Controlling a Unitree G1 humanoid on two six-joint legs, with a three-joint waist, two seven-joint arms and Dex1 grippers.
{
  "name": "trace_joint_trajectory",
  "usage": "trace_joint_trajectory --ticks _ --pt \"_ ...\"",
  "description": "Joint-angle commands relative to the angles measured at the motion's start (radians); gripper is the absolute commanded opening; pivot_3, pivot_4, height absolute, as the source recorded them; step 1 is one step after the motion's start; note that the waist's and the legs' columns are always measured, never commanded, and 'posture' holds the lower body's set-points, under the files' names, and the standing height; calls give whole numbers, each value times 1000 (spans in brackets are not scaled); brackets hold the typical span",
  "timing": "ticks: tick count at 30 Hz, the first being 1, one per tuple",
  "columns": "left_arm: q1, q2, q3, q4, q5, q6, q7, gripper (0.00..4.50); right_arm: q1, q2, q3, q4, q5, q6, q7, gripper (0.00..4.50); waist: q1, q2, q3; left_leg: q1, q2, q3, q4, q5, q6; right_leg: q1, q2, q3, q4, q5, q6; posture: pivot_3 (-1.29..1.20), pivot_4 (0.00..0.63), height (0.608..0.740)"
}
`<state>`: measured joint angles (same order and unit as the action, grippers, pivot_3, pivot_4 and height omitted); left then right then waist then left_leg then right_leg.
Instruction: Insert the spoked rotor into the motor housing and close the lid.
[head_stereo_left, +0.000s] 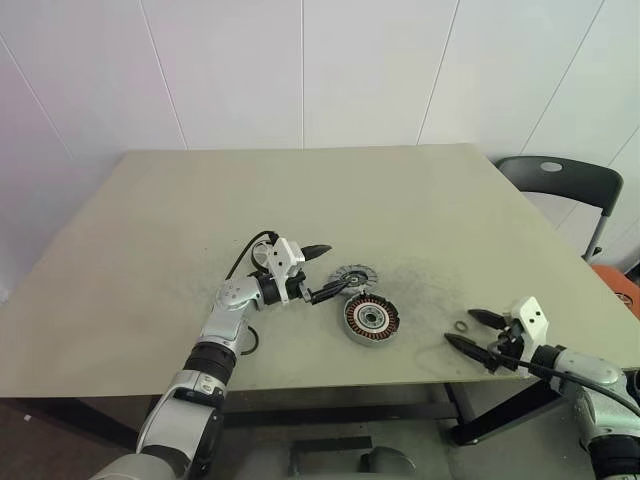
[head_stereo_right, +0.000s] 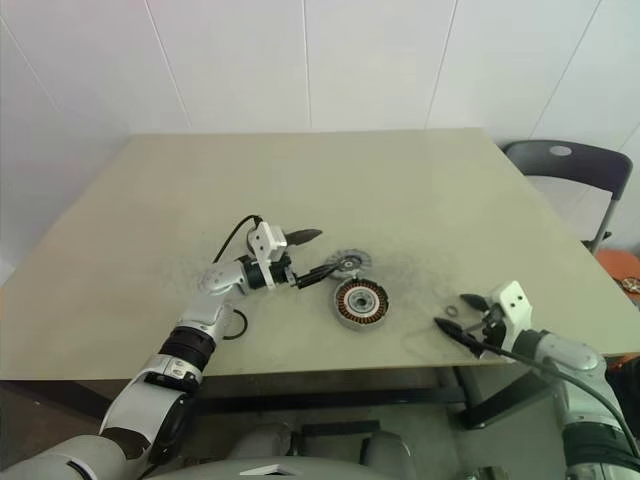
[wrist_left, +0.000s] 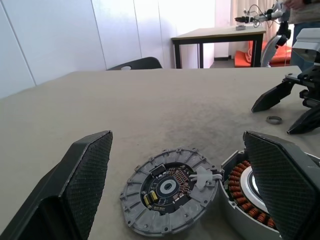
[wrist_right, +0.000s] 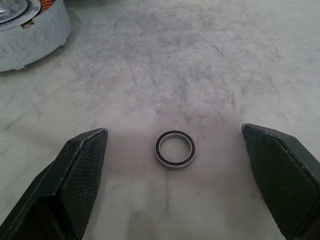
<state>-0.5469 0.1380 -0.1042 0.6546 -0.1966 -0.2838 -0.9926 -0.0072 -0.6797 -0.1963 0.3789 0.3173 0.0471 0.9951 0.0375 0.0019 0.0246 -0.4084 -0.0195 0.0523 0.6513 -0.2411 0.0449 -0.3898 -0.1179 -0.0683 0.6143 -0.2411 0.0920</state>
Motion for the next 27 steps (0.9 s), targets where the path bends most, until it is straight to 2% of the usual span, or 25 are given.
trace_joint_trajectory --ticks 1,2,6,16,22,27 --pt "-18 -1 -1 -18 6 -16 3 4459 -18 -1 12 1 -23 -8 -9 4500 0 0 0 0 0 0 0 0 0 0 0 0 0 0 0 0 0 740" --pt "-18 -1 -1 -18 6 -17 3 4459 -18 0 12 12 -25 -16 -6 4500 0 0 0 0 0 0 0 0 0 0 0 0 0 0 0 0 0 740" --pt "-17 -1 -2 -16 8 -19 5 4500 -27 6 6 74 -22 -51 13 3671 0 0 0 0 0 0 -1 0 0 0 0 0 0 0 0 0 0 740" --pt "-14 -1 -1 -18 14 -18 6 4500 -37 0 3 104 -1 -78 41 700 1 -3 0 0 0 1 1 0 0 2 -1 0 -3 2 1 0 0 740" --pt "-12 5 2 -19 13 -17 7 4500 -49 4 -6 15 1 -30 -18 696 1 -3 0 0 0 1 0 0 0 0 -1 0 -3 2 1 0 0 740" --pt "-9 23 11 -28 3 -11 -2 4500 -94 45 -33 -234 131 135 -87 696 1 -1 1 -3 0 1 -3 0 0 -4 -1 0 -3 2 1 0 0 740"
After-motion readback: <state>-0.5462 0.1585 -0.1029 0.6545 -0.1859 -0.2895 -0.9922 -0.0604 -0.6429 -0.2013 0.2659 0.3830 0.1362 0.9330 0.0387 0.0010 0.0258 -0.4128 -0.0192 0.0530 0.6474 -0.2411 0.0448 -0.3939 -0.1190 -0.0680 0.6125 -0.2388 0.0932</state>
